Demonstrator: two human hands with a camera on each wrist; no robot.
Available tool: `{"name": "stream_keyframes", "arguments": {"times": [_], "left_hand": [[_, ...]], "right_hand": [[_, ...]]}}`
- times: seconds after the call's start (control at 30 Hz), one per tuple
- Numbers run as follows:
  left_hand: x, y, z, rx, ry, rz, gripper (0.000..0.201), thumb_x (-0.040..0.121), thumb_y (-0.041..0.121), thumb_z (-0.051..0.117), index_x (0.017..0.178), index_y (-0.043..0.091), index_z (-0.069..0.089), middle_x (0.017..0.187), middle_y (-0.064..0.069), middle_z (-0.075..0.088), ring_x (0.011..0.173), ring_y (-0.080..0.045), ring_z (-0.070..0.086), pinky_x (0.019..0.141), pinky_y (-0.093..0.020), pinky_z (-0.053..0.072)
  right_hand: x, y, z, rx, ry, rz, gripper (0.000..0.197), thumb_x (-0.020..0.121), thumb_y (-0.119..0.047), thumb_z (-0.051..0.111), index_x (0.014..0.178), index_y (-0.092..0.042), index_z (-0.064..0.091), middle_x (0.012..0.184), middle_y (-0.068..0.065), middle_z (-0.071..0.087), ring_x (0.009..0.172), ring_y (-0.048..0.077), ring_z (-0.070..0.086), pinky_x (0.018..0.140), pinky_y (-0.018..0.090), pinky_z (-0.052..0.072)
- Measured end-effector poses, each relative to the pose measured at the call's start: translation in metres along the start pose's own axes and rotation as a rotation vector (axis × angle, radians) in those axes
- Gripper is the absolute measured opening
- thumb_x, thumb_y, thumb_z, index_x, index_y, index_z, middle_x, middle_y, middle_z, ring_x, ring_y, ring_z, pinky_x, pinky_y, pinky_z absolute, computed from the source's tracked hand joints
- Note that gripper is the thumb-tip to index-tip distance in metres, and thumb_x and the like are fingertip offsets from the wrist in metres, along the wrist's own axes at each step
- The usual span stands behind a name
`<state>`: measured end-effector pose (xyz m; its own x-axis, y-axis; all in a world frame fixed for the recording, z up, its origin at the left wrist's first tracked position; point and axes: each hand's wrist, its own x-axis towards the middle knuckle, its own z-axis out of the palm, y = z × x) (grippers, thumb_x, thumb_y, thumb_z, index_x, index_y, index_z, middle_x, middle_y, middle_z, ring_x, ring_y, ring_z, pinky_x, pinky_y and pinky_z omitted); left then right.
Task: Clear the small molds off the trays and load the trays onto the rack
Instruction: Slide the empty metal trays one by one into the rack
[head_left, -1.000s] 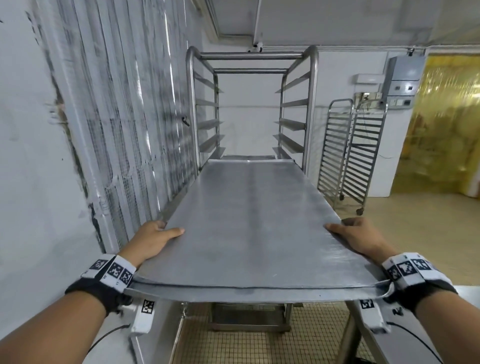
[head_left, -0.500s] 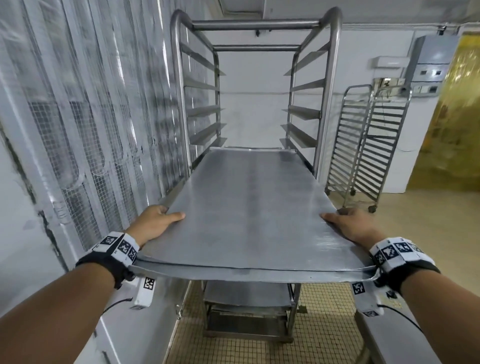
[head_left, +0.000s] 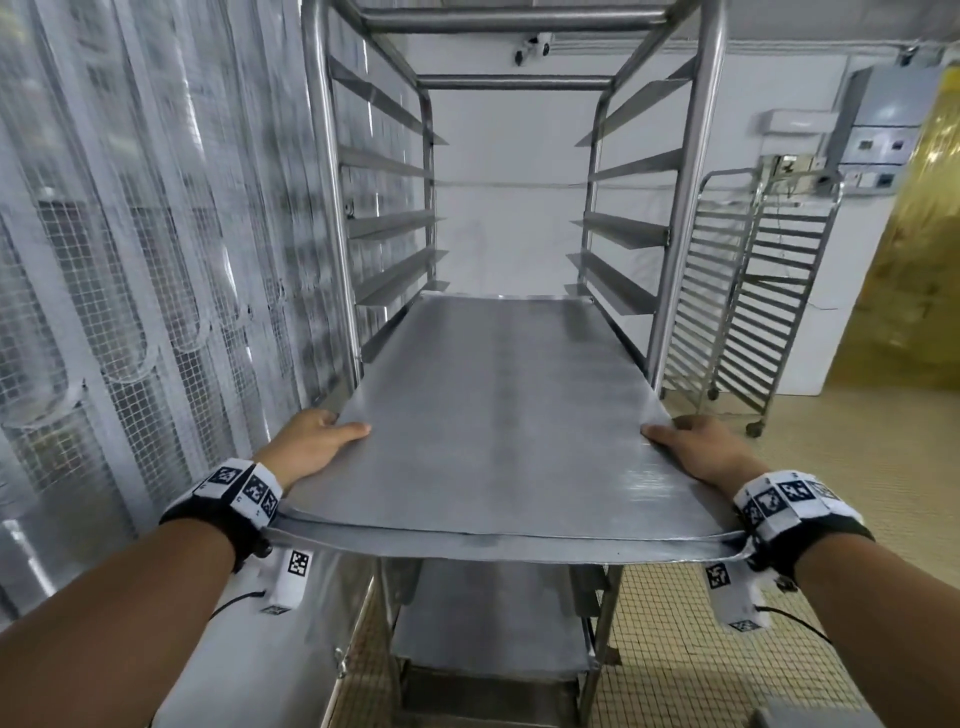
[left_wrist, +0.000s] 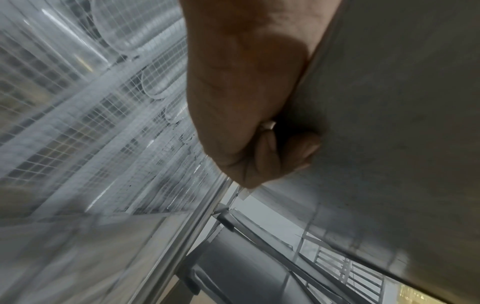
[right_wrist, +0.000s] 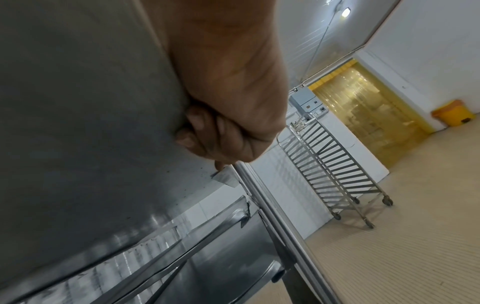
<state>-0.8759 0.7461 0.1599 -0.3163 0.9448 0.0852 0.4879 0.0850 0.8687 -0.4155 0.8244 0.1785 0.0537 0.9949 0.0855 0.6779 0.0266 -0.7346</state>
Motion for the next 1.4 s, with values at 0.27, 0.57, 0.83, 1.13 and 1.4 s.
{"name": "stream_keyframes", "arguments": {"times": [0.27, 0.57, 0.83, 1.13, 1.4], "left_hand": [[0.078, -0.010, -0.005, 0.023, -0.018, -0.028, 0.054, 0.069, 0.058, 0.082, 0.093, 0.010, 0.077, 0.085, -0.006, 0.079, 0.081, -0.028, 0.076, 0.085, -0.046, 0.061], [0.114, -0.004, 0.001, 0.109, 0.008, -0.002, 0.040, 0.084, 0.042, 0.077, 0.083, 0.003, 0.074, 0.082, -0.010, 0.076, 0.075, -0.027, 0.071, 0.071, -0.031, 0.053], [0.093, 0.003, -0.010, 0.150, -0.122, 0.067, 0.007, 0.093, 0.032, 0.069, 0.096, 0.025, 0.071, 0.098, 0.002, 0.074, 0.092, -0.018, 0.071, 0.092, -0.036, 0.054], [0.027, 0.054, -0.012, 0.832, -0.340, 0.277, 0.106, 0.071, 0.092, 0.047, 0.155, 0.027, 0.037, 0.161, 0.001, 0.033, 0.148, -0.019, 0.030, 0.119, -0.032, 0.022], [-0.018, 0.079, 0.046, 0.844, -0.488, 0.485, 0.088, 0.069, 0.073, 0.071, 0.147, 0.039, 0.049, 0.156, 0.007, 0.042, 0.142, -0.012, 0.039, 0.113, -0.026, 0.029]], "right_hand": [[0.062, -0.011, 0.021, 0.047, 0.004, 0.025, 0.034, 0.089, -0.041, 0.071, 0.092, -0.007, 0.071, 0.076, -0.002, 0.067, 0.068, 0.012, 0.061, 0.056, 0.020, 0.041], [0.096, -0.013, 0.030, 0.009, -0.007, 0.038, 0.038, 0.086, -0.047, 0.071, 0.089, -0.008, 0.072, 0.087, 0.009, 0.071, 0.076, 0.020, 0.065, 0.073, 0.030, 0.045], [0.077, -0.003, 0.016, 0.017, -0.049, 0.023, 0.035, 0.086, -0.044, 0.072, 0.096, -0.010, 0.071, 0.091, 0.009, 0.072, 0.080, 0.025, 0.070, 0.076, 0.035, 0.056], [0.012, -0.053, -0.004, -0.421, -0.096, -0.299, 0.080, 0.081, -0.077, 0.052, 0.140, -0.021, 0.052, 0.139, 0.008, 0.056, 0.123, 0.026, 0.056, 0.100, 0.041, 0.044], [-0.042, -0.086, 0.050, -0.603, -0.385, -0.706, 0.071, 0.081, -0.073, 0.059, 0.137, -0.031, 0.056, 0.137, -0.003, 0.057, 0.127, 0.014, 0.050, 0.106, 0.027, 0.035]]}}
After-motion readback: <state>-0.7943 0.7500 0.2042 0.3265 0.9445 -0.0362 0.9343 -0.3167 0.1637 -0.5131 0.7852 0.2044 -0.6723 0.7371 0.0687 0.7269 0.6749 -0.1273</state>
